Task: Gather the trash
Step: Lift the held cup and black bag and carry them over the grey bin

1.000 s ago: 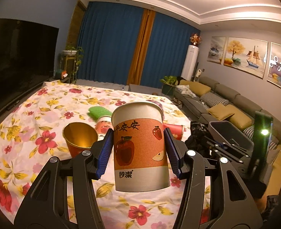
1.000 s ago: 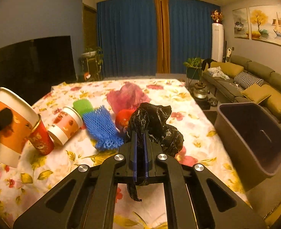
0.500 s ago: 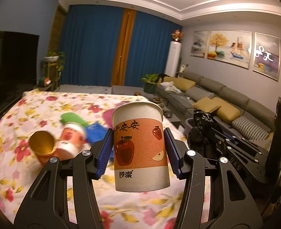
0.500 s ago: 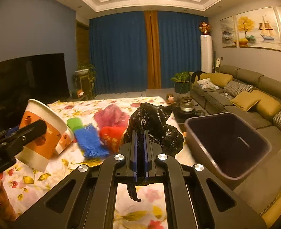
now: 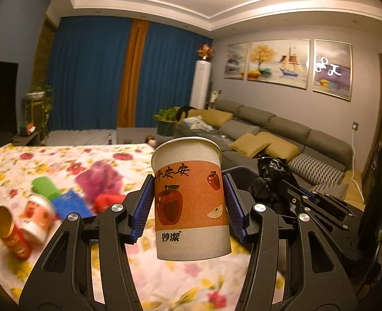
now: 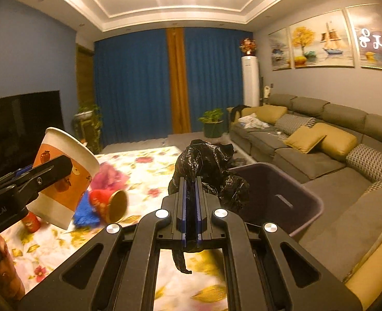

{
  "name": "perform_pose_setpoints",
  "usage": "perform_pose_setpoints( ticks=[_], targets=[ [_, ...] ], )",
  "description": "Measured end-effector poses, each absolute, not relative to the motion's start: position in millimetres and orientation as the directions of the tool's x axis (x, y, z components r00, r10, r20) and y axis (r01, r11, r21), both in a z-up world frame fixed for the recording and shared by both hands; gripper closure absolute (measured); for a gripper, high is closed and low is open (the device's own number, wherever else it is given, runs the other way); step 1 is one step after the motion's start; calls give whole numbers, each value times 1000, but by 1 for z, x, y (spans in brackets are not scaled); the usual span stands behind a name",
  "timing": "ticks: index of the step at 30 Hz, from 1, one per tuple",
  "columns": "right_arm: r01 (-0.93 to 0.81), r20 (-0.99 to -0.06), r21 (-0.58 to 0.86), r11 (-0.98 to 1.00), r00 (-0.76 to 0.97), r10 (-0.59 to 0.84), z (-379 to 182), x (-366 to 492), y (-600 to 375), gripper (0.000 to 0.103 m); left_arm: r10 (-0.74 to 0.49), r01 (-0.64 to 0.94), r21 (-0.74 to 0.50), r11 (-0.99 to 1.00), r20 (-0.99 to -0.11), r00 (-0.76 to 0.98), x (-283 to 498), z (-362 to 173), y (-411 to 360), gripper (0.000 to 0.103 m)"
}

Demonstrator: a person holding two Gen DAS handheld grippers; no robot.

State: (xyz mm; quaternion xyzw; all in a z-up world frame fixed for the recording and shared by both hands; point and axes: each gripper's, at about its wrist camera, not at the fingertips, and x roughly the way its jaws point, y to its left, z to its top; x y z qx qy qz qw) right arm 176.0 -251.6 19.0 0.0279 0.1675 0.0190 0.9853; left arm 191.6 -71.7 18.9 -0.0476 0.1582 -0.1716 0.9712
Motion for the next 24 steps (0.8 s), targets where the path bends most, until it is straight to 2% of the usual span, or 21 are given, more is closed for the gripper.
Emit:
perform_pose_setpoints(
  ticks=[10,24],
  targets=[
    [83,-280,87,993,958,-55,27,181,-306,96,-445,423,-139,895,-282,850,223,16,-133,51],
    [110,-277,107,988,958,-77,21,203,-323,96,-500,475,-159,866,-317,806,271,0,-179,51]
  ],
)
